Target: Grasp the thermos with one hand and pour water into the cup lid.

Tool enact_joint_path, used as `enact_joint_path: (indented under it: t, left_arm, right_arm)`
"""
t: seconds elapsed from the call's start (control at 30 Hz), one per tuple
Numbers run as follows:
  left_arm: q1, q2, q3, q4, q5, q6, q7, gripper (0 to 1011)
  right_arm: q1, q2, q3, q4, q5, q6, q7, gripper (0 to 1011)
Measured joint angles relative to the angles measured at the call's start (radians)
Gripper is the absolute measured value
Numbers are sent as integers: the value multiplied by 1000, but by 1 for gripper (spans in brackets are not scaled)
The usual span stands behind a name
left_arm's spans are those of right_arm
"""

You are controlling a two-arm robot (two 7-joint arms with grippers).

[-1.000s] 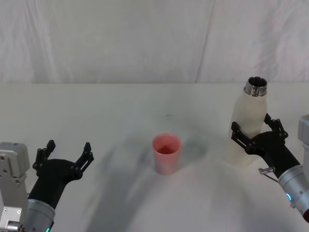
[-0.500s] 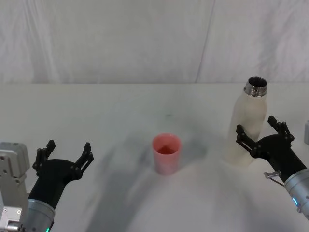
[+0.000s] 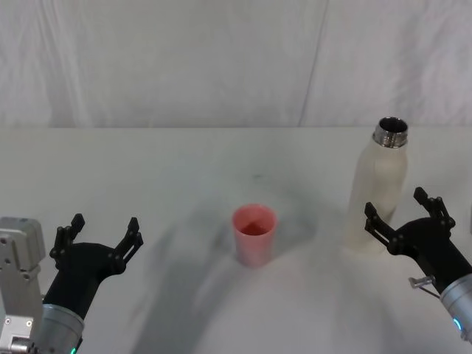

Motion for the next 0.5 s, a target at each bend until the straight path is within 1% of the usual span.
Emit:
enact_joint_path:
  t: [0.27, 0.5]
  left_arm:
    - [0, 0, 0, 0, 0, 0, 0, 1001]
    - [0, 0, 0, 0, 0, 0, 0, 1001]
  right_arm:
    - [-52, 4, -6, -24, -6, -19, 4, 1001]
    - [-78, -2, -21, -31, -11, -32, 7, 1001]
